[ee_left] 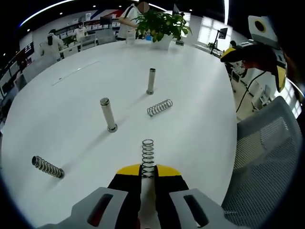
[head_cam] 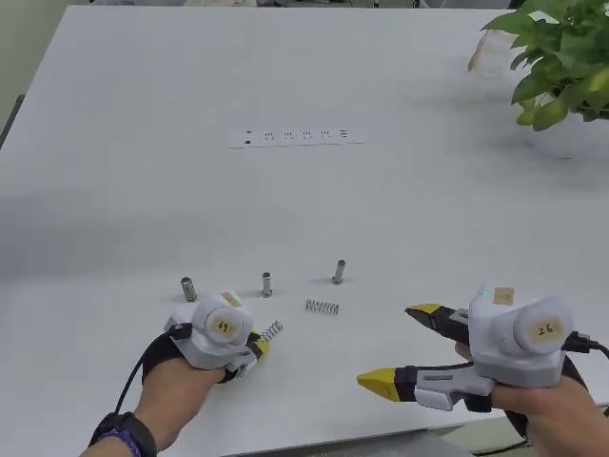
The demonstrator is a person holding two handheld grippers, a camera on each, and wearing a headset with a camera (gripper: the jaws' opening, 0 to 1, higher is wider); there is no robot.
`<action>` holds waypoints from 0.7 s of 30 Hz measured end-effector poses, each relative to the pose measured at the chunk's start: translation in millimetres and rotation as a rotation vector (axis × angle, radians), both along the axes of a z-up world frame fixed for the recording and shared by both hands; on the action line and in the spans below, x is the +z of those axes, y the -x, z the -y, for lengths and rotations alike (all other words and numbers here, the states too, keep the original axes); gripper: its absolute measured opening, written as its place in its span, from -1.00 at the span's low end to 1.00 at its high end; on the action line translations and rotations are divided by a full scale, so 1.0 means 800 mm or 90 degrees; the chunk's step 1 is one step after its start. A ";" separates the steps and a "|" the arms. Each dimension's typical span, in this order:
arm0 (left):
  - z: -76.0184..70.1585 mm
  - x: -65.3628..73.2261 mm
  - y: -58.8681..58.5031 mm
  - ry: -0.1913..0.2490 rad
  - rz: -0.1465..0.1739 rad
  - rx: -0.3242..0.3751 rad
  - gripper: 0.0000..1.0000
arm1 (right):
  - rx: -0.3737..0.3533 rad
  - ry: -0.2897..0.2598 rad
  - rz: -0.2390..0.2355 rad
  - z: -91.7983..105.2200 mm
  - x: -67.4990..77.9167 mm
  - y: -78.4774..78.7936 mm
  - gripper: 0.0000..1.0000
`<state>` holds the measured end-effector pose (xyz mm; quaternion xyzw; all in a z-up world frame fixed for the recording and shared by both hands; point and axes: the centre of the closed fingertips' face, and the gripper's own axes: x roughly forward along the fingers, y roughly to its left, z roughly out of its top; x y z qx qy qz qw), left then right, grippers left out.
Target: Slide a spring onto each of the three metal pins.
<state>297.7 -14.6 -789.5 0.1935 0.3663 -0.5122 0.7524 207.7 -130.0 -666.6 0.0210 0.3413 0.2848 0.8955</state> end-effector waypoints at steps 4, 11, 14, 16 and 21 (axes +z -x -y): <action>-0.004 0.001 0.004 0.000 -0.004 -0.002 -0.95 | 0.007 0.006 -0.003 0.000 -0.002 0.002 0.51; -0.010 0.019 0.003 0.021 -0.002 0.008 -0.96 | 0.005 -0.002 0.000 -0.002 -0.001 0.002 0.55; -0.014 0.026 0.003 0.030 -0.002 0.013 -0.96 | 0.008 -0.006 0.001 -0.005 -0.001 0.001 0.56; -0.018 0.030 0.003 0.032 0.000 0.015 -0.96 | 0.012 -0.006 0.001 -0.007 -0.001 0.001 0.57; -0.027 0.040 0.004 0.039 0.005 0.021 -0.96 | 0.016 -0.007 0.000 -0.011 -0.002 0.000 0.61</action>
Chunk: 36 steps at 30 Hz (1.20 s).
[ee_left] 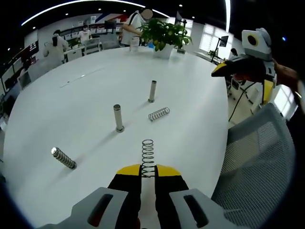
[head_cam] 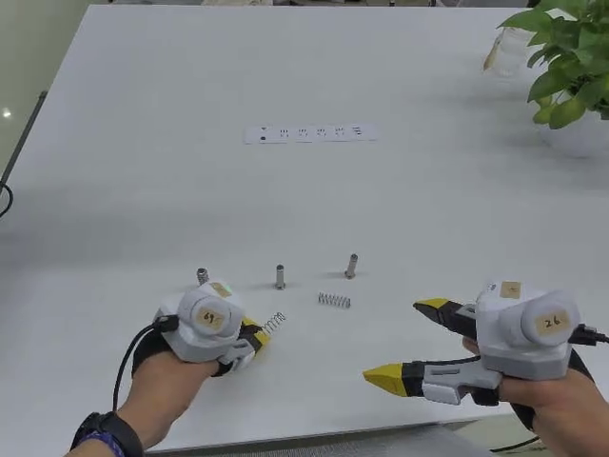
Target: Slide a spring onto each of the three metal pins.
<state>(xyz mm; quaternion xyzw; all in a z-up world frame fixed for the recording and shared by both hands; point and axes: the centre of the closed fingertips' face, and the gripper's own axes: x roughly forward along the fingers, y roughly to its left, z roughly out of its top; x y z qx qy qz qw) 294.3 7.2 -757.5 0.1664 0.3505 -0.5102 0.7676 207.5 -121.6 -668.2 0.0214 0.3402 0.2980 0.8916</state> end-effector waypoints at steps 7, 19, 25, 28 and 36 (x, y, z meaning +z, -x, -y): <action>-0.009 0.018 0.003 0.015 0.006 0.001 -0.96 | 0.013 -0.001 -0.006 -0.004 -0.003 0.002 0.62; -0.009 0.046 0.001 0.024 0.033 -0.019 -0.96 | 0.024 -0.020 -0.002 -0.013 -0.002 -0.004 0.55; -0.002 0.055 0.006 0.029 0.040 -0.034 -0.96 | 0.038 -0.027 -0.003 -0.019 -0.002 -0.004 0.50; 0.002 0.060 0.010 0.030 0.044 -0.048 -0.96 | 0.045 -0.031 0.001 -0.022 -0.001 -0.007 0.44; 0.014 0.077 0.019 0.034 0.059 -0.085 -0.96 | 0.079 -0.038 0.006 -0.037 0.002 -0.019 0.37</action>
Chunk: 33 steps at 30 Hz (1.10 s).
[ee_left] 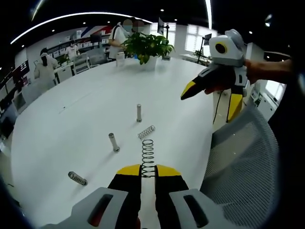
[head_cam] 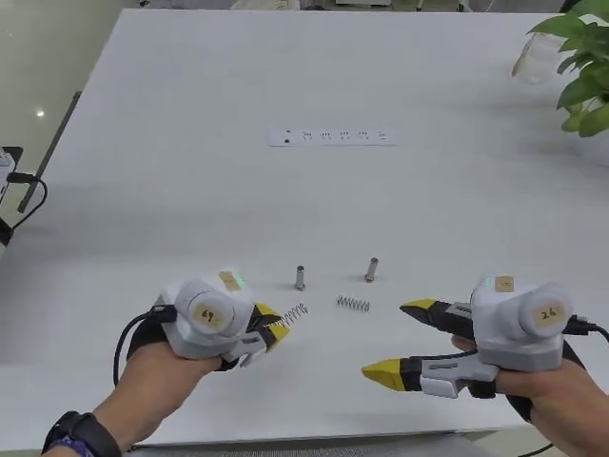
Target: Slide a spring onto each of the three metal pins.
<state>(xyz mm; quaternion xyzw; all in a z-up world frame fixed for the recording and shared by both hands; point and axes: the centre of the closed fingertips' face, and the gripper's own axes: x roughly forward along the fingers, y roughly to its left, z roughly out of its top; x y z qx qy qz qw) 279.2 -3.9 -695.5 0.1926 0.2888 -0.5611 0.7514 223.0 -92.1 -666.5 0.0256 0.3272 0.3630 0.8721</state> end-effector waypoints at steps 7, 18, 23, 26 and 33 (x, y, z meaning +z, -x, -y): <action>0.017 0.017 0.010 0.009 0.014 -0.037 -0.96 | 0.025 -0.008 0.002 -0.010 0.001 -0.007 0.27; 0.043 0.034 0.034 0.019 0.026 -0.099 -0.96 | 0.061 -0.022 0.002 -0.022 0.001 -0.009 0.14; 0.053 0.038 0.047 0.021 0.028 -0.127 -0.96 | 0.073 -0.030 0.002 -0.023 0.001 -0.008 0.05; 0.059 0.039 0.054 0.021 0.029 -0.142 -0.96 | 0.080 -0.040 0.002 -0.023 0.003 -0.006 -0.03; 0.068 0.042 0.067 0.026 0.028 -0.169 -0.96 | 0.100 -0.063 -0.001 -0.029 0.005 0.000 -0.26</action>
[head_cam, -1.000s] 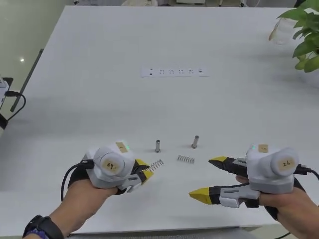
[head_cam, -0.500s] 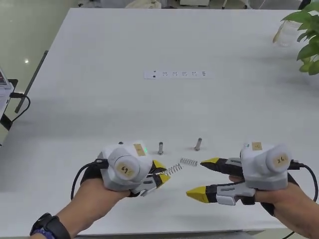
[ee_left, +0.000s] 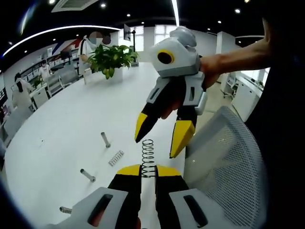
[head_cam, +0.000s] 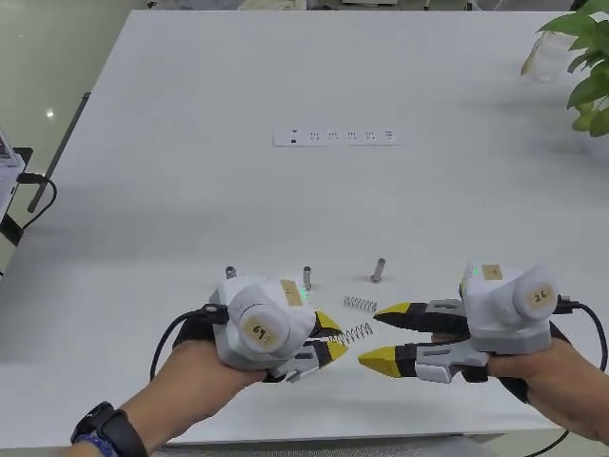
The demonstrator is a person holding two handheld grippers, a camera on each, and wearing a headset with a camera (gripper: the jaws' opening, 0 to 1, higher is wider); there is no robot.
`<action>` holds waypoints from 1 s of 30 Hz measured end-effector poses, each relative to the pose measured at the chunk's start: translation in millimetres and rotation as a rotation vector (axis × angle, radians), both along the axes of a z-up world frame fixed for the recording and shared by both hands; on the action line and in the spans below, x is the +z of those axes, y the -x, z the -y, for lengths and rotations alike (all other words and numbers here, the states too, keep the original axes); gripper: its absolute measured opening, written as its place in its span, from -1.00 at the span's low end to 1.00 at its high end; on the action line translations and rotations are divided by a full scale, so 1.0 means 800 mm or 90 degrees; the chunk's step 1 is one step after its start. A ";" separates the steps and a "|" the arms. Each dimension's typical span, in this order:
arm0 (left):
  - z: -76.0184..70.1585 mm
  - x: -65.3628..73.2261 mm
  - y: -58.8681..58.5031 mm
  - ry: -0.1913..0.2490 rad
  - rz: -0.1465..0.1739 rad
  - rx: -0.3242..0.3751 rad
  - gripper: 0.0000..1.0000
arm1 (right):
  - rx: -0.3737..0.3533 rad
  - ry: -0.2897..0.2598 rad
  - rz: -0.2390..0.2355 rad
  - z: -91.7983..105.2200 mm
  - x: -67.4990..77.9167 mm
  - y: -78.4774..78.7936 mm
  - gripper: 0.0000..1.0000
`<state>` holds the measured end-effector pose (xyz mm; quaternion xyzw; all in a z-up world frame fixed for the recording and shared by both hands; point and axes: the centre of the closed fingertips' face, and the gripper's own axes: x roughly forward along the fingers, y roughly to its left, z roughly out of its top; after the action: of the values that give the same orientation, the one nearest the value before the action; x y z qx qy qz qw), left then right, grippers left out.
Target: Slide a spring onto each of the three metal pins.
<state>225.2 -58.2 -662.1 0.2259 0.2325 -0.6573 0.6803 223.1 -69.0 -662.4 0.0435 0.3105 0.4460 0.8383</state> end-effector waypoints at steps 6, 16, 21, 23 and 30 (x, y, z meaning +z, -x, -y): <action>0.003 0.000 0.007 -0.003 0.006 -0.024 -0.96 | 0.011 -0.018 0.001 -0.005 0.004 0.004 -0.52; 0.001 -0.005 0.012 -0.015 0.018 -0.050 -0.96 | 0.020 -0.024 -0.002 -0.007 0.005 0.007 -0.76; 0.001 -0.009 0.015 -0.021 0.023 -0.061 -0.96 | 0.028 -0.024 -0.006 -0.009 0.005 0.010 -0.77; 0.000 -0.009 0.015 -0.021 0.024 -0.063 -0.96 | 0.031 -0.024 -0.008 -0.010 0.005 0.010 -0.78; 0.002 -0.009 0.015 -0.022 0.029 -0.069 -0.96 | 0.048 -0.013 -0.011 -0.013 0.009 0.010 -0.79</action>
<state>213.2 -59.5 -669.5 0.2647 0.2156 -0.6840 0.6447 215.1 -58.7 -655.4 0.0442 0.3148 0.4798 0.8178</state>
